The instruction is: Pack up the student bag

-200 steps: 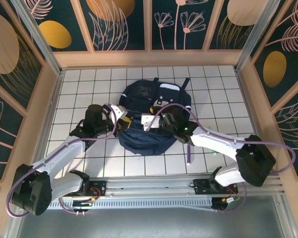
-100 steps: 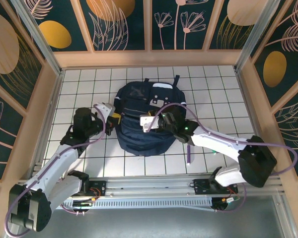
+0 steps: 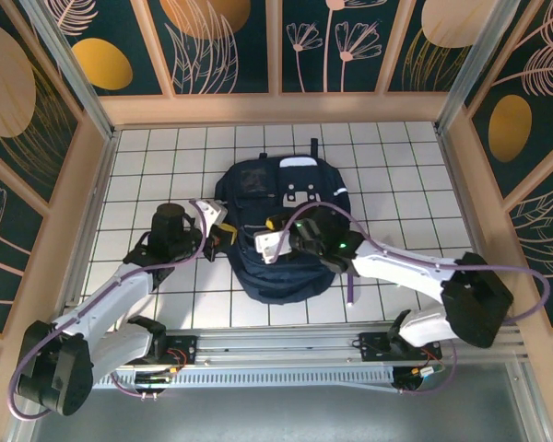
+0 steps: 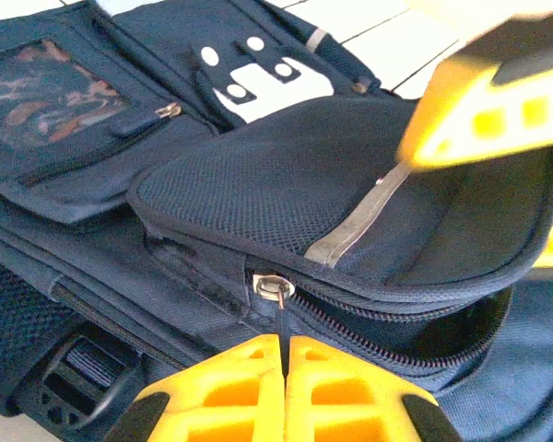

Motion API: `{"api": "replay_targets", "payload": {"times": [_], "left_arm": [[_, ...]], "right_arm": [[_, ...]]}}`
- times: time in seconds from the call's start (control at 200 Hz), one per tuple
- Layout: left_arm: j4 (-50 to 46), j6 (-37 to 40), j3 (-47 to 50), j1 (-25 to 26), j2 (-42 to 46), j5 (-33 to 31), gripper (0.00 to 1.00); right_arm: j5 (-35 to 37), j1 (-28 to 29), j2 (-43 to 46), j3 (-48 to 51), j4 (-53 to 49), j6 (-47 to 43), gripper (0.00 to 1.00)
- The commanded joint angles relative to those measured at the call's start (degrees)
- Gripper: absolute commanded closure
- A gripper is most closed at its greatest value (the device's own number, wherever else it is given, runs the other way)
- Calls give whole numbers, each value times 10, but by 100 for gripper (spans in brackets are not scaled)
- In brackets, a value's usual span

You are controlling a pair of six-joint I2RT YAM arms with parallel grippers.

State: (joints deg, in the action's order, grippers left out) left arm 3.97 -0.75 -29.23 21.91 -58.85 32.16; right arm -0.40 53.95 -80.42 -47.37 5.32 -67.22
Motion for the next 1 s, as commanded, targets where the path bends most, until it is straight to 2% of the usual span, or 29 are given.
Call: {"api": "replay_targets", "payload": {"times": [0.0,0.055,0.14,0.26,0.33,0.395,0.485,0.581,0.621,0.676,0.716,0.816,0.896,0.926,0.956,0.961,0.971,0.996], "left_arm": [[61,-55,-8,11,23,43,100],[52,-50,-9,11,31,30,100],[27,-24,-7,11,49,-21,100],[16,18,12,-3,54,-87,100],[51,28,40,-36,29,-84,100],[72,43,49,-47,-16,-79,100],[52,62,2,-49,-83,-77,100],[61,72,-27,-49,-112,-66,100],[54,84,-39,-49,-117,-61,90],[28,133,-58,-48,-117,-31,65],[1,175,-68,-49,-114,0,55],[-55,288,-74,-48,-83,94,44],[-37,318,-54,-45,-45,140,36],[-21,323,-43,-44,-30,148,31],[-5,328,-34,-41,-17,151,27],[-2,330,-32,-40,-16,151,27],[2,333,-29,-39,-12,151,25],[12,340,-22,-35,-4,150,23]], "right_arm": [[75,24,-32,-45,12,36,82],[76,27,-35,-52,16,40,100],[51,25,-17,-36,26,21,100],[-40,13,27,-2,-13,-33,100],[-90,4,50,9,-22,-42,100],[-101,2,51,5,-26,-43,100],[-100,1,37,-14,-47,-55,100],[-109,1,28,-27,-53,-59,100],[-113,-1,27,-31,-55,-55,100],[-120,-5,25,-35,-55,-42,100],[-126,-12,22,-39,-54,-23,100],[-157,-38,24,-40,-35,49,66],[-212,-71,27,-54,-53,127,51],[-241,-86,25,-66,-77,152,42],[-269,-100,22,-79,-114,168,27],[-273,-102,22,-82,-120,168,14],[-284,-106,21,-86,-134,170,4],[-299,-113,17,-98,-163,171,1]]}}
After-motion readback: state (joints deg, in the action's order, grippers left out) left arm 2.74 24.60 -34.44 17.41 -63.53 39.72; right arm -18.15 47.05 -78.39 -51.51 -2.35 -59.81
